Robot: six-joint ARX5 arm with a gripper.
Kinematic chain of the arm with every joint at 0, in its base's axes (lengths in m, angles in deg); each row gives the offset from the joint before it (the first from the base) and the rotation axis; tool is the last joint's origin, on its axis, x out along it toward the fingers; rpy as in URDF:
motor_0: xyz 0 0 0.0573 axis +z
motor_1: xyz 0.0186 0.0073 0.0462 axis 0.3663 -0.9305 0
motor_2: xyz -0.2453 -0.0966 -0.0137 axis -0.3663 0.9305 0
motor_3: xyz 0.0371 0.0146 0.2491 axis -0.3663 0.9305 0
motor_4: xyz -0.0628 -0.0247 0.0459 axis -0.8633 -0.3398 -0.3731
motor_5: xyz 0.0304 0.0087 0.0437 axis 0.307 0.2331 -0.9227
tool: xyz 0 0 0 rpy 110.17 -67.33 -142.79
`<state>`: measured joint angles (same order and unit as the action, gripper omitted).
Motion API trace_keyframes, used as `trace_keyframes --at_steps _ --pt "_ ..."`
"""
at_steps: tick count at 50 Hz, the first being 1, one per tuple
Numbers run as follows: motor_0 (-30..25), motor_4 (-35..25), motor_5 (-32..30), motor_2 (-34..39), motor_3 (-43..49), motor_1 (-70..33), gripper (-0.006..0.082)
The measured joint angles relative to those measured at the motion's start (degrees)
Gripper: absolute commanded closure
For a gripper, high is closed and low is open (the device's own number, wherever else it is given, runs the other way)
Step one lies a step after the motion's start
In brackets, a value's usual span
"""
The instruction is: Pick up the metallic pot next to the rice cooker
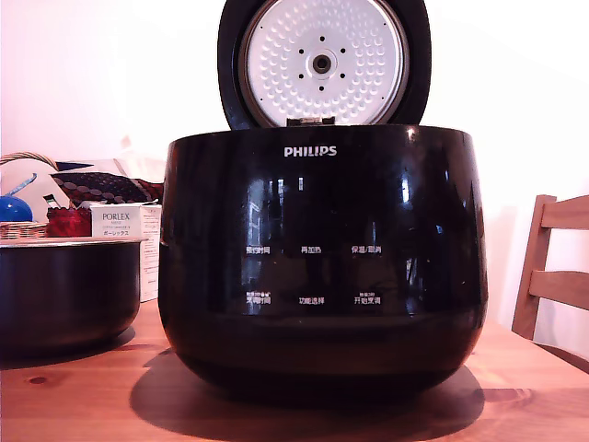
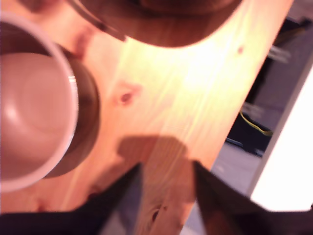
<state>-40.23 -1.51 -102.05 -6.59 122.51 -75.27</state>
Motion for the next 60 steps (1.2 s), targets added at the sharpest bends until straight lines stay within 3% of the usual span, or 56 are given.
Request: trace_keyframes --at_steps 37,51,54,60 --pt "2.4 -2.9 -0.4 0.0 -6.2 -20.0 0.0403" --pt "3.8 -2.9 -1.3 0.0 -7.9 -22.0 0.0409" --pt "4.1 -2.9 -1.3 0.0 -8.0 -22.0 0.0456" --pt "4.3 -3.0 -1.4 0.0 -7.5 -22.0 0.0719"
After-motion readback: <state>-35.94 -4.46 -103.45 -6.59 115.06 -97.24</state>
